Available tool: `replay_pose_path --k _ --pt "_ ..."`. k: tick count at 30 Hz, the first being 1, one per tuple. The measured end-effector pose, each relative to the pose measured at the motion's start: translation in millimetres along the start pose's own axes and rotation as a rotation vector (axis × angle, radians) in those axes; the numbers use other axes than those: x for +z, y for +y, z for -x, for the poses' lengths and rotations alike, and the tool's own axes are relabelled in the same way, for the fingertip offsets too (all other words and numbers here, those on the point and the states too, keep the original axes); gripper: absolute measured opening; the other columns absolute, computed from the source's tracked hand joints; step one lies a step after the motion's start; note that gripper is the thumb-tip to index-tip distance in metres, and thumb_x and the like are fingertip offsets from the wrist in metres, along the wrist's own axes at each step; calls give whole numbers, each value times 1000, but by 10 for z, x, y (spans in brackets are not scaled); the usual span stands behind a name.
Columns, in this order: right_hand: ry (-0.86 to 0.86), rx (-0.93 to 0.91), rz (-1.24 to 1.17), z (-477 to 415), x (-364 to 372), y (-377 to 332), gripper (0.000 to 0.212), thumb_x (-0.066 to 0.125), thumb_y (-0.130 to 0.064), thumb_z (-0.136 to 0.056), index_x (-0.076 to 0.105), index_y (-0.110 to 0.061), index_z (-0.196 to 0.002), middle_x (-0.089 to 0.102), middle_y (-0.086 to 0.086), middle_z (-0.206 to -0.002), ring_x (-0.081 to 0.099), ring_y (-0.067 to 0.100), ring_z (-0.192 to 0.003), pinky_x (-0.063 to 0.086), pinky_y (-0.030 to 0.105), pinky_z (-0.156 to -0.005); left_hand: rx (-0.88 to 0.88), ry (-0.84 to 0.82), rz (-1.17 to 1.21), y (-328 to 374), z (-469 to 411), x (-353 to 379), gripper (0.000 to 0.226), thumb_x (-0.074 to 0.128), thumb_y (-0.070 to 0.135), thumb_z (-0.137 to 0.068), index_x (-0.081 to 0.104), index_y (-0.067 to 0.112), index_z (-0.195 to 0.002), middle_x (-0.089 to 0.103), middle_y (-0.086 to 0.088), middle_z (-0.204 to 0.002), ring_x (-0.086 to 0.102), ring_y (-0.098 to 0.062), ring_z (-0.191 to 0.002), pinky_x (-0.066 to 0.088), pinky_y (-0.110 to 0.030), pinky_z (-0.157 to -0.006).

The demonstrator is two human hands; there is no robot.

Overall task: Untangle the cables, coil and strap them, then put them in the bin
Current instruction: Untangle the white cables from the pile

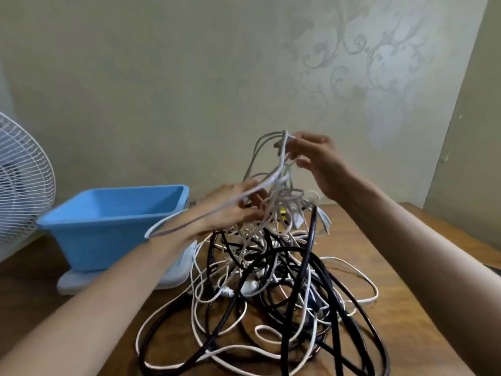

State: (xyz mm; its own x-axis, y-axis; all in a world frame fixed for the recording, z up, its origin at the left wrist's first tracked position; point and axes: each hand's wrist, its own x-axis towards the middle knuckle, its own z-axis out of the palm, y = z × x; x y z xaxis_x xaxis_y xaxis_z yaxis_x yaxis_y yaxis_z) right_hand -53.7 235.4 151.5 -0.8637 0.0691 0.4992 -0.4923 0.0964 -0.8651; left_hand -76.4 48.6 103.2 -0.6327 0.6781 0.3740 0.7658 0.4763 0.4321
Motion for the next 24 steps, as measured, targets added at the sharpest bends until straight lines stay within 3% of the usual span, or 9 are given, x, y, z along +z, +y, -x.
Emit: replay_pose_path --k 3,5,7,10,12,15,17,20,24 --pt "-40 68 -123 -7 119 79 23 58 -4 -88 69 -12 -70 62 -8 -54 45 4 -50 38 16 -53 -6 -45 80 32 -26 27 16 57 28 -91 58 20 -104 63 1 -101 58 -4 -90 45 -15 -76" --pt "-91 101 -80 6 157 147 13 59 -7 -89 68 3 -90 64 -6 -56 51 8 -55 44 17 -57 -56 -1 398 79 -39 123 20 56 18 -91 57 19 -111 63 2 -99 59 -1 -86 49 -18 -82" --pt "-160 106 26 34 144 220 13 63 -9 -87 68 3 -90 67 -2 -64 59 11 -60 49 18 -59 -78 79 514 83 -70 244 23 63 5 -87 59 19 -106 63 7 -92 60 2 -81 50 -21 -85" --pt "-232 86 162 113 102 345 8 68 -10 -85 69 -2 -88 69 4 -73 63 10 -63 50 18 -62 -101 138 449 -5 -79 400 14 65 4 -86 67 5 -100 66 2 -83 58 7 -70 46 -16 -75" --pt "-290 84 211 168 24 401 13 70 -11 -83 70 -3 -94 69 11 -82 67 16 -74 53 24 -73 -150 152 435 9 -68 441 15 63 12 -89 68 7 -103 69 -9 -90 62 -3 -78 48 -23 -77" --pt "-399 108 179 237 -84 451 16 73 -7 -79 67 -8 -94 68 18 -95 67 25 -88 49 33 -86 -269 122 670 33 -61 466 10 59 14 -92 64 9 -99 68 2 -71 60 -2 -58 47 -18 -58" --pt "-436 129 93 296 -70 471 22 69 7 -76 59 -6 -91 65 20 -95 64 21 -82 50 26 -79 -322 145 767 66 -68 480 6 57 10 -92 62 14 -90 65 10 -56 56 3 -46 40 -14 -47" --pt "-375 78 137 360 -25 524 29 61 14 -70 53 -10 -83 63 18 -89 60 19 -78 49 20 -67 -298 234 768 67 -56 543 16 60 0 -87 62 14 -81 65 11 -52 58 2 -46 42 -14 -48" --pt "-324 43 423 424 -131 598 22 61 -8 -66 55 -12 -87 60 2 -78 52 11 -69 42 17 -60 -348 255 830 -31 19 454 13 54 4 -92 57 7 -80 70 3 -62 66 -6 -58 53 -20 -59"
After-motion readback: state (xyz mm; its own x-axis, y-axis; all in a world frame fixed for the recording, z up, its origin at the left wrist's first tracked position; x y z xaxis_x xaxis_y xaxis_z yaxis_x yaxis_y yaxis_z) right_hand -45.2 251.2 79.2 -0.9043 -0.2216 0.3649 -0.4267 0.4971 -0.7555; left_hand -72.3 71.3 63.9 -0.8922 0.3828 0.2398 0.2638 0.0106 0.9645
